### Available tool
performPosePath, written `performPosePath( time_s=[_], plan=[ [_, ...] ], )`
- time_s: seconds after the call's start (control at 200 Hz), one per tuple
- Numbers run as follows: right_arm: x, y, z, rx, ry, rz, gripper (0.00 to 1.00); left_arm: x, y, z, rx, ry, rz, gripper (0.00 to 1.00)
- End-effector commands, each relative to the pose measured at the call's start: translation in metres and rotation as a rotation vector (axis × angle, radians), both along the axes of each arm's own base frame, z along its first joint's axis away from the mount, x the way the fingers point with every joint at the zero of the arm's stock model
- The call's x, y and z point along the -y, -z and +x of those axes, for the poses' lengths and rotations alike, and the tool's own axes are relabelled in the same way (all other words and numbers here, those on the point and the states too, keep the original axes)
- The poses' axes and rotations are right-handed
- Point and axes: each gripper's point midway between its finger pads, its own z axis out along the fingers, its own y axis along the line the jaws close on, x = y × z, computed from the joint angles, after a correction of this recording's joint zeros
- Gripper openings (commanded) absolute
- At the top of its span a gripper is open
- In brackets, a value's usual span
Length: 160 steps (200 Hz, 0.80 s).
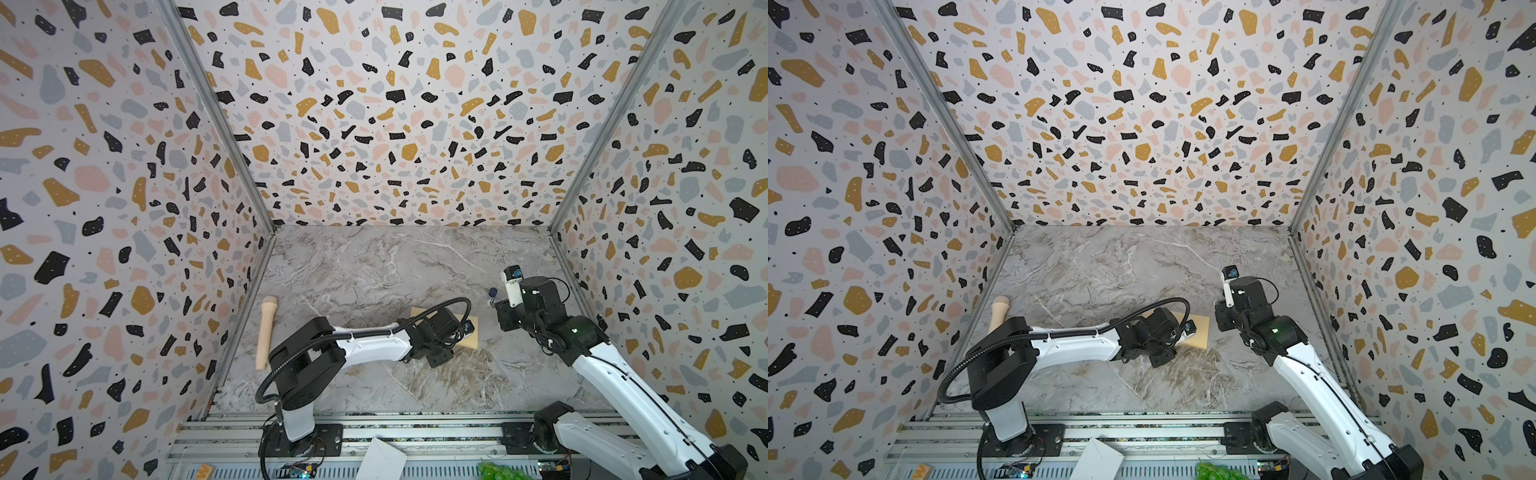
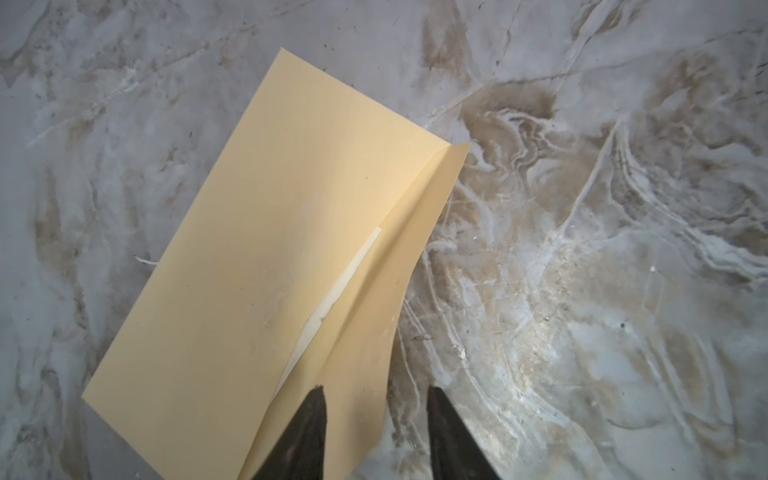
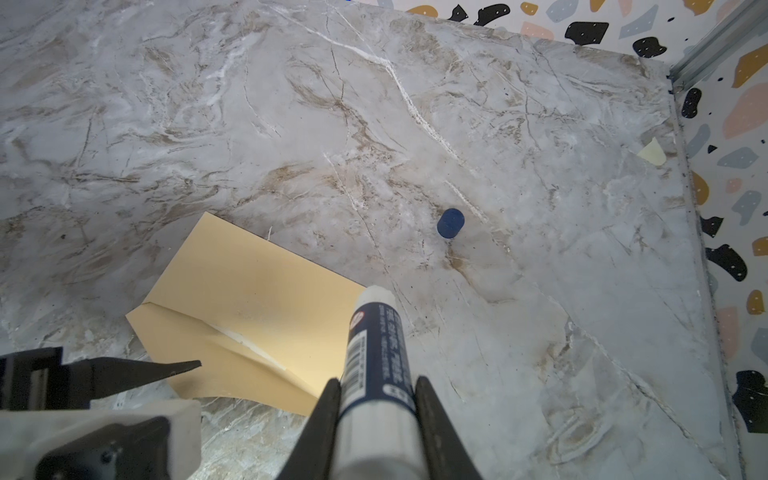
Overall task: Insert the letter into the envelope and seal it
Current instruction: 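Grasp the edge of the yellow envelope flap with the left gripper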
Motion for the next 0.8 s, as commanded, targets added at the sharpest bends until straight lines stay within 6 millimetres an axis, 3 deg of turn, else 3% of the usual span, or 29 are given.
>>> performPosePath(
  time_s=[0.0,0.14,0.33,0.456,0.591,0.661,0.796],
  plan=[
    [-0.002,-0.016,0.002,0.04,-0.008,0.028,0.0,0.006,-0.002,0.006,0.031,-0.004,0.003,0.27],
    [-0.005,-0.014,0.001,0.033,-0.021,0.038,0.0,0.008,-0.002,0.012,0.045,-0.045,-0.016,0.11],
    [-0.009,-0.014,0.001,0.024,-0.038,0.046,0.0,0.016,-0.016,0.021,0.059,-0.117,-0.094,0.06],
    [-0.012,-0.014,0.001,0.015,-0.053,0.051,0.0,0.022,-0.014,0.013,0.017,-0.09,-0.13,0.1],
    [-0.014,-0.014,0.001,0.008,-0.067,0.048,0.0,0.024,-0.01,0.004,-0.022,-0.062,-0.138,0.24],
    [-0.016,-0.015,0.001,0.01,-0.077,0.049,0.0,0.028,-0.025,0.003,-0.025,-0.062,-0.195,0.33],
    [-0.019,-0.016,0.001,0.007,-0.093,0.055,0.0,0.03,-0.074,0.003,-0.013,-0.069,-0.357,0.43]
  ],
)
